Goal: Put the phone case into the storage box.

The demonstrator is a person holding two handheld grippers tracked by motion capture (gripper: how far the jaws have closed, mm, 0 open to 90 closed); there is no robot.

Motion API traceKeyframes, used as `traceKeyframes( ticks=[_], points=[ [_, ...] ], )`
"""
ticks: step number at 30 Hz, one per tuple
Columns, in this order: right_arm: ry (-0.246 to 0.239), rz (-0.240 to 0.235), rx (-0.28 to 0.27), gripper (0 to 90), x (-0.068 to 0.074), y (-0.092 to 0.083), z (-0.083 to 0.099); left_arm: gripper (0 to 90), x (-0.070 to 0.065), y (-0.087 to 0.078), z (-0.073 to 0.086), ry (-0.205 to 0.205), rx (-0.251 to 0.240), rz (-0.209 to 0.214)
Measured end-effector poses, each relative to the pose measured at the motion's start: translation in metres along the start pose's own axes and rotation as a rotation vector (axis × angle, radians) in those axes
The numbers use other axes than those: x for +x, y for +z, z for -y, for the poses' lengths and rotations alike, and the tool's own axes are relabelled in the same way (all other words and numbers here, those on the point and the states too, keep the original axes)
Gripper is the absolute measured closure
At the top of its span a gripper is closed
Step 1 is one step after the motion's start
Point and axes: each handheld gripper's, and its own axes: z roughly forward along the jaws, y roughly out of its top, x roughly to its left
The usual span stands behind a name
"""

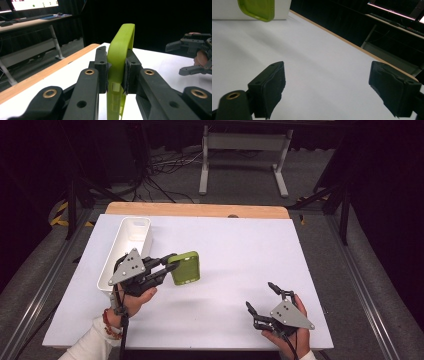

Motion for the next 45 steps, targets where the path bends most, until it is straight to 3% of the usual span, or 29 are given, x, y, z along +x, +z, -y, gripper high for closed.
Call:
traceKeyframes(
  ticks=[45],
  points=[
    [-0.007,-0.015,0.002,14.2,-0.001,0.004,0.0,77.4,0.035,-0.043,-0.011,0.018,-0.015,-0.061]
  ],
)
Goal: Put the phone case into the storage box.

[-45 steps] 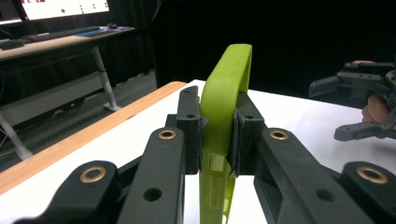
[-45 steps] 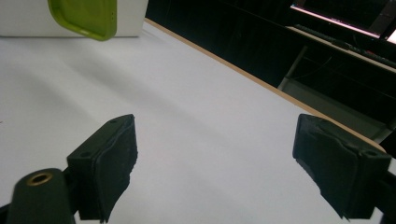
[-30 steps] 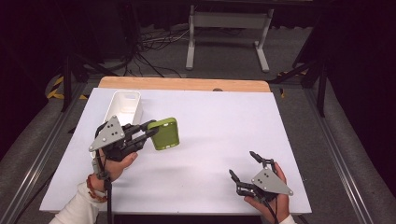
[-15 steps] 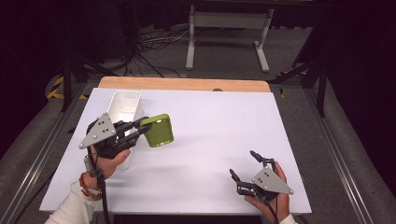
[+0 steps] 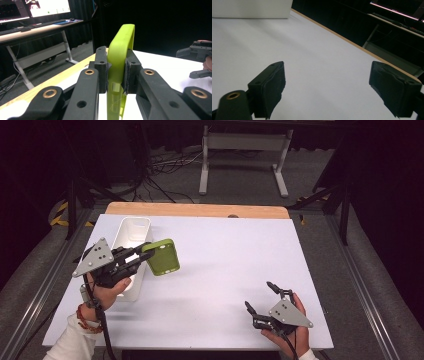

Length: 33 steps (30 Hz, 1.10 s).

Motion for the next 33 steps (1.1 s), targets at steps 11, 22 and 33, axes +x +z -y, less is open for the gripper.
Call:
traceKeyframes(
  ticks=[11,22,33],
  points=[
    [-0.006,-0.007,0.003,14.1,0.0,0.001,0.0,77.4,0.008,-0.011,-0.001,0.008,0.006,-0.019],
    [-0.005,-0.012,0.0,14.0,0.0,0.001,0.0,77.4,0.016,-0.022,-0.002,0.015,0.002,-0.035],
    [-0.006,-0.01,0.007,14.0,0.0,0.002,0.0,77.4,0.023,-0.032,-0.003,0.014,-0.011,-0.064]
  ],
)
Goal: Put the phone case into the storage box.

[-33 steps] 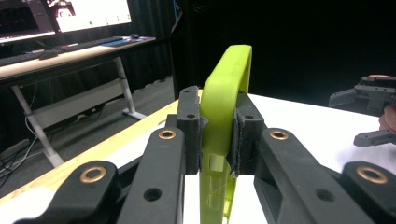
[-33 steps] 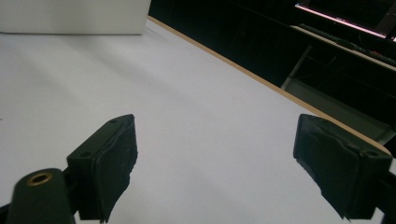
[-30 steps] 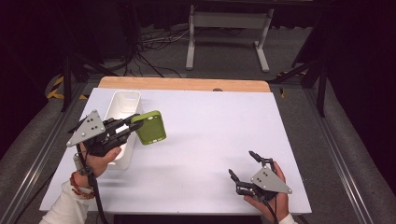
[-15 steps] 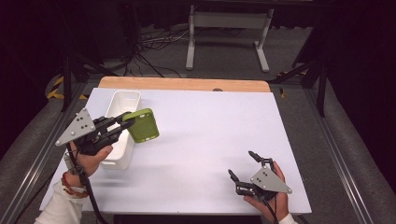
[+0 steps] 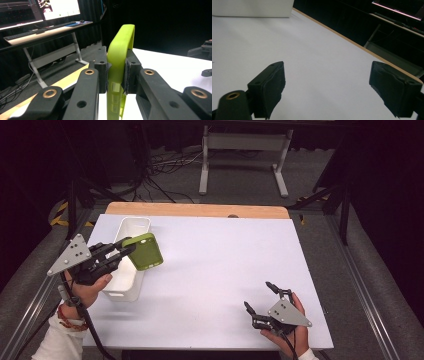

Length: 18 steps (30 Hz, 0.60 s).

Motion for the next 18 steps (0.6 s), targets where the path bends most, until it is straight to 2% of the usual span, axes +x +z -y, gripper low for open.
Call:
traceKeyframes(
  ticks=[3,18],
  points=[
    [0.004,0.0,-0.001,14.0,0.0,0.0,0.0,77.4,0.003,-0.003,0.0,0.011,0.006,-0.008],
    [0.004,-0.003,-0.002,14.1,0.0,0.001,-0.001,77.4,0.016,-0.016,0.001,0.005,0.0,-0.044]
  ],
)
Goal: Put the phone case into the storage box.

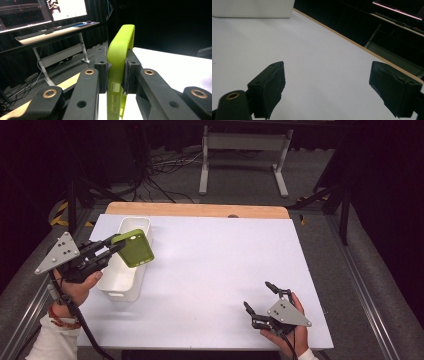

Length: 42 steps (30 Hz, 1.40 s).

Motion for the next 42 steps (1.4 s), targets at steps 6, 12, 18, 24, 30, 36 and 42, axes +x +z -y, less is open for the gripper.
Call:
traceKeyframes(
  ticks=[6,12,18,24,30,36,42],
  points=[
    [0.002,0.001,-0.006,14.1,-0.001,0.0,0.0,77.4,0.007,-0.005,0.001,-0.001,0.005,-0.029],
    [-0.003,-0.001,-0.006,14.1,0.0,0.0,0.0,77.4,0.012,-0.008,0.003,0.01,0.017,-0.048],
    [-0.004,-0.005,0.0,14.2,0.0,0.001,0.0,77.5,0.019,-0.008,0.007,0.004,0.035,-0.065],
    [-0.002,-0.009,0.004,14.1,0.001,0.002,0.001,77.5,0.025,-0.008,0.012,-0.007,0.042,-0.081],
    [-0.001,-0.007,0.006,14.2,0.001,0.003,0.001,77.4,0.03,-0.008,0.014,-0.004,0.047,-0.103],
    [0.002,-0.008,0.008,14.2,0.001,0.004,0.001,77.5,0.037,-0.006,0.018,-0.013,0.052,-0.115],
    [0.006,-0.01,0.014,14.1,0.002,0.005,0.001,77.4,0.046,-0.002,0.019,-0.001,0.053,-0.105]
  ],
)
